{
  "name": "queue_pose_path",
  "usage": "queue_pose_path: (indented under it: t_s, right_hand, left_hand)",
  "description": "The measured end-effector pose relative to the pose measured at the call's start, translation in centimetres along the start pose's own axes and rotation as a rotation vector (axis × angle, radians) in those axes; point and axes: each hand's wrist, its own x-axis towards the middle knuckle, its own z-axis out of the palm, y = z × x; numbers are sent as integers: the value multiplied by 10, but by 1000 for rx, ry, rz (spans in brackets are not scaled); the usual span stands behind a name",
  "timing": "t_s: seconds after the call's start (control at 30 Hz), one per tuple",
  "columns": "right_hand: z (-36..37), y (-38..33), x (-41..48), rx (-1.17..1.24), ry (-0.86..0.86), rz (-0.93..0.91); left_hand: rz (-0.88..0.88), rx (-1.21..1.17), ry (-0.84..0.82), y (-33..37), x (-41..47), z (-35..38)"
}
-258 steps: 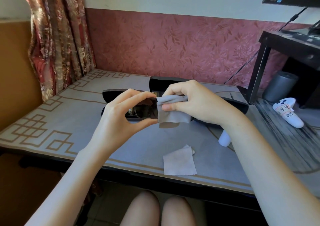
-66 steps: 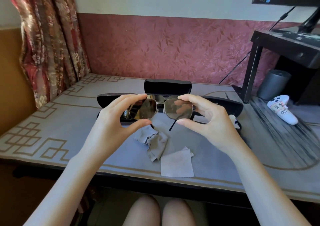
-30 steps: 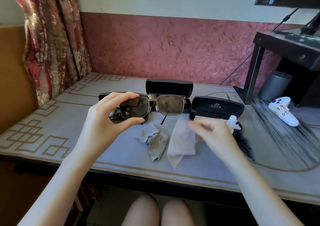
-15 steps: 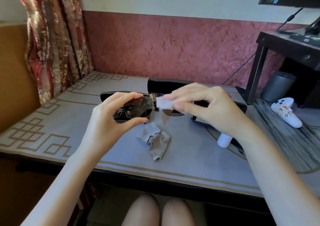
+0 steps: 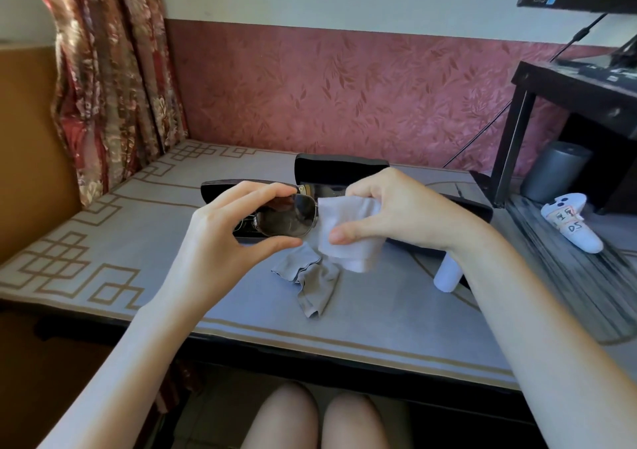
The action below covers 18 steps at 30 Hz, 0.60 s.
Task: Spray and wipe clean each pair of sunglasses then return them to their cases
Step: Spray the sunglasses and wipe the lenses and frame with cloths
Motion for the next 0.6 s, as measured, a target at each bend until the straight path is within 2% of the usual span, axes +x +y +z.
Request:
queue_pose_path:
  t_s: [0.2, 0.4, 0.6]
  right_hand:
    - [-3, 11, -1, 155, -38, -16]
    - [-11, 15, -10, 150, -119, -21]
    - [3, 2, -3, 146, 52, -50]
  left_hand:
    - [-4, -12, -13, 0, 0, 0]
    - [14, 9, -1, 3, 3, -2]
    - [13, 16, 6, 4, -1, 3]
